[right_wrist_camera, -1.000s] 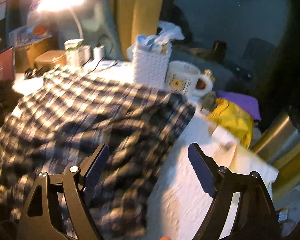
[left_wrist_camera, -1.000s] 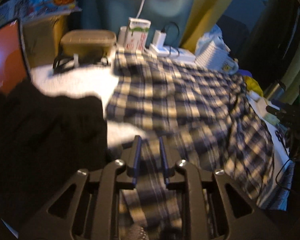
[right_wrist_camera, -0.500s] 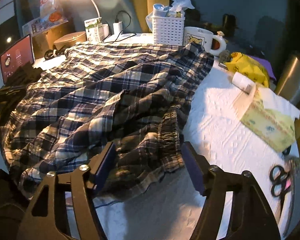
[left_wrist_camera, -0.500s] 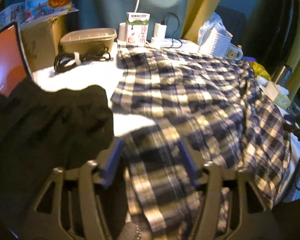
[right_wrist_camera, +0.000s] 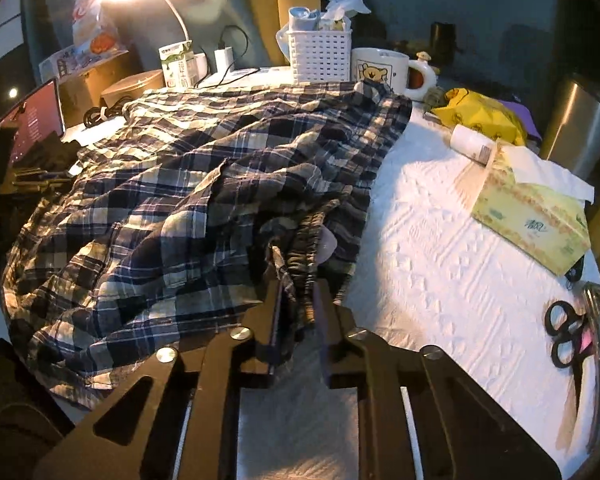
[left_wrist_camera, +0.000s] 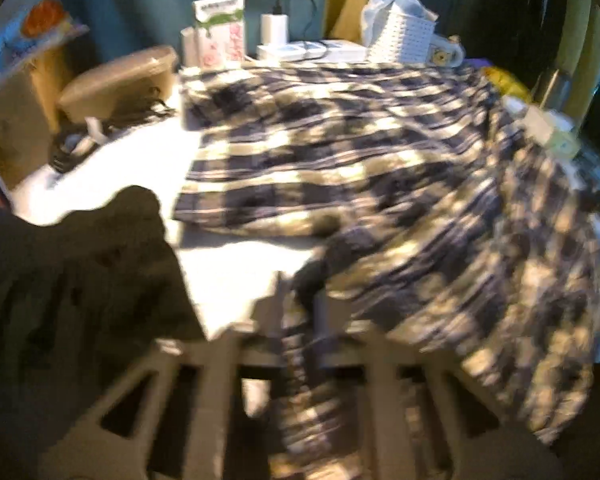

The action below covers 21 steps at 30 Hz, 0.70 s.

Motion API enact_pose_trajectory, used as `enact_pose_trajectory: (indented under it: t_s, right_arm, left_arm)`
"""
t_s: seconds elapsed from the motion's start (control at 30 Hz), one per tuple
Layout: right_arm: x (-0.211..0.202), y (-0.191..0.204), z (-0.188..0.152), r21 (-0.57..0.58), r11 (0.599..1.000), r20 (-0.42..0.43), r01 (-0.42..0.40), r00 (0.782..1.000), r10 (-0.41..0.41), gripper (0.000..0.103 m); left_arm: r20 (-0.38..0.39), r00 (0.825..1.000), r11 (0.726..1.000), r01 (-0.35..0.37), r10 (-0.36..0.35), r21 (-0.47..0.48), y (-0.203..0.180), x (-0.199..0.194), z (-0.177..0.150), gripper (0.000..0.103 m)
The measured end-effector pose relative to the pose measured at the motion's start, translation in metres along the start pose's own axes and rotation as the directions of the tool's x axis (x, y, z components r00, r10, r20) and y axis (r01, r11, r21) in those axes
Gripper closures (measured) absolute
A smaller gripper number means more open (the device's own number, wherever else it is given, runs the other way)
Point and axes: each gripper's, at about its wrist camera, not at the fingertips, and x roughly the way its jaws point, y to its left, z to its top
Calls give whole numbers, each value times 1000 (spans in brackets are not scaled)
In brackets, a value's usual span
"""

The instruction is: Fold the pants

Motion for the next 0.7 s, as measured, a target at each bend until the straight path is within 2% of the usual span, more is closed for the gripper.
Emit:
enact_pose_trajectory:
  t_s: [0.07,0.17,0.3,0.43,0.5,0.53,0.57,0.63,0.7]
  right_arm:
    - [-5,-4,3,11,1000,22,9,1000,-9,101]
    - [-17,-13,10,29,998,60,57,996,-59,102]
    - [-33,-23,18,28,992,77,121,989,-123,102]
    - [-35,-28,14,20,995,57,97,994,-98,102]
    - [-28,-26,11,22,997,34,78,996,-78,101]
    - [-26,-25,9,27,997,30,77,996,-78,94]
    - [-23,-25,8,34,996,28,79,996,-80,70]
    - [-17,-25,5,56,997,28,54,998,-56,37]
    - [-14,-23,5,58,998,28,39,999,-40,37]
  left_arm:
    - [11,999,998,-47,46,32,-5,3,3,99]
    - [33,997,998,-63,63,11,-5,5,12,99]
    - [82,994,997,-71,71,-4,2,1,41,99]
    - [121,987,994,-105,103,14,7,3,74,99]
    - [95,988,992,-125,125,0,17,13,85,97]
    - [58,992,993,-112,113,-25,25,21,88,97]
    - [28,995,994,-93,94,-52,31,25,89,96]
    - [-3,997,992,-71,71,-107,41,24,85,92]
    - [43,997,990,-62,68,-127,42,5,76,89]
